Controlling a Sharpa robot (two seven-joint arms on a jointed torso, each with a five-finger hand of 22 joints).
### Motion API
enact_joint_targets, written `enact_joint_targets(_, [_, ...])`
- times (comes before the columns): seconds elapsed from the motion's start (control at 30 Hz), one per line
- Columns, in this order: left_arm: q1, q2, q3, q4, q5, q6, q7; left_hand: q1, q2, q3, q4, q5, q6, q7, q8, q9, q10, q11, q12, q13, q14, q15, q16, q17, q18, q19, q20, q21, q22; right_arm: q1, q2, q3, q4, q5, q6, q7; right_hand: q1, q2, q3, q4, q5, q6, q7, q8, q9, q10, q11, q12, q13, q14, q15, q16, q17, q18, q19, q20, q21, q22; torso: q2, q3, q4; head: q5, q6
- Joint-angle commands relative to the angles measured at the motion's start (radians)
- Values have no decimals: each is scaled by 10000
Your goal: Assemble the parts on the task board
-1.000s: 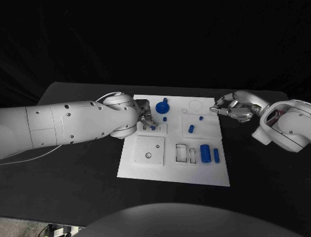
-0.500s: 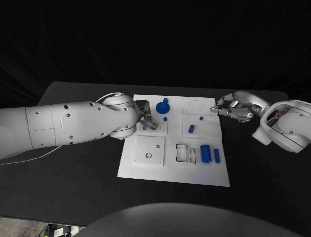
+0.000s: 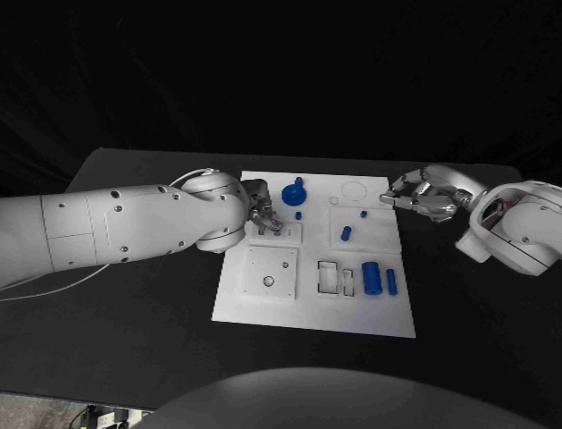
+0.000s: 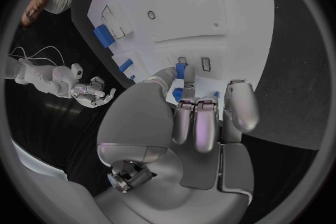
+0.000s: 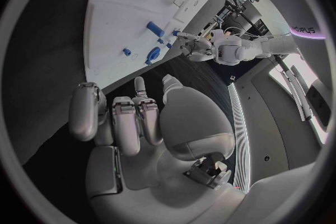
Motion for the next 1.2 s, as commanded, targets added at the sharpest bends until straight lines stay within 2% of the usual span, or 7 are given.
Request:
enact_joint_targets(0.03, [-3, -32, 6, 49, 104, -377, 133, 131, -11, 355, -256, 150, 87, -89, 63, 222, 936, -98, -33, 2456, 1038, -74, 25, 2633, 40, 66, -16, -3, 153, -10, 17, -1, -13, -76, 149, -29, 136, 18, -5, -14, -1, -61, -20, -41, -15, 1040, 51, 38, 2632, 1043, 80, 35, 2629, 100, -70, -9, -46, 1682, -6, 4, 3, 5, 2])
enact_joint_targets(0.27, [29, -117, 24, 140, 301, -79, 170, 156, -16, 411, -260, 196, 108, -88, 95, 246, 928, -99, -44, 2443, 1038, -76, 25, 2633, 42, 63, -17, -12, 152, -15, 50, -1, -44, -73, 162, -34, 136, 18, -5, -14, -1, -61, -20, -41, -15, 1040, 51, 38, 2632, 1043, 80, 35, 2629, 100, -70, -9, -46, 1682, -12, 8, 1, 24, 2])
enact_joint_targets(0.37, [81, -131, 40, 134, 549, 358, 160, 181, -13, 461, -265, 227, 122, -87, 119, 262, 930, -98, -43, 2444, 1038, -76, 25, 2633, 40, 68, -17, -11, 160, -16, 63, -1, -50, -71, 163, -34, 138, 20, -4, -14, -2, -61, -20, -41, -15, 1040, 52, 38, 2632, 1043, 80, 35, 2629, 101, -72, -8, -49, 1681, -8, 6, -6, 19, 2])
enact_joint_targets(0.67, [441, -36, 79, -115, 923, 2224, -17, 217, -185, 832, -291, 829, 68, -50, 329, 463, 977, -80, 20, 2521, 1038, -67, 25, 2633, 27, 118, -16, 10, 246, -18, 48, -1, -46, -49, 171, -45, 142, 27, 0, -13, -2, -60, -19, -41, -16, 1040, 54, 38, 2632, 1043, 81, 35, 2629, 103, -80, -8, -59, 1678, -4, 7, -8, 8, 2])
enact_joint_targets(0.8, [570, 115, 86, -339, 964, 2755, -78, 198, -203, 917, -289, 955, 31, -43, 383, 522, 1003, -75, 56, 2564, 1038, -67, 25, 2633, 19, 148, -15, 35, 286, -18, 50, -1, -43, -32, 178, -48, 142, 27, 0, -13, -2, -60, -19, -41, -16, 1040, 54, 38, 2632, 1043, 81, 35, 2629, 103, -80, -8, -59, 1678, -5, 6, -9, 9, 2])
enact_joint_targets(1.0, [641, 410, 102, -708, 1274, 3109, -127, 179, -204, 961, -284, 1010, 17, -42, 415, 554, 996, -74, 45, 2551, 1038, -66, 25, 2633, 19, 151, -15, 33, 291, -19, 49, -1, -32, -24, 190, -51, 151, 33, 5, -14, -3, -59, -17, -42, -17, 1040, 57, 38, 2632, 1043, 83, 35, 2629, 107, -93, -6, -75, 1673, 4, 3, -9, -9, 2])
enact_joint_targets(1.2, [653, 617, 120, -920, 1469, 3000, -121, 160, -198, 982, -273, 1011, 3, -39, 428, 570, 988, -70, 35, 2539, 1038, -64, 25, 2633, 21, 147, -14, 27, 288, -19, 51, -1, -33, -22, 211, -53, 168, 37, 12, -21, -4, -58, -16, -44, -19, 1040, 60, 38, 2632, 1043, 85, 35, 2629, 109, -100, -4, -86, 1669, -1, 7, -5, 13, 2])
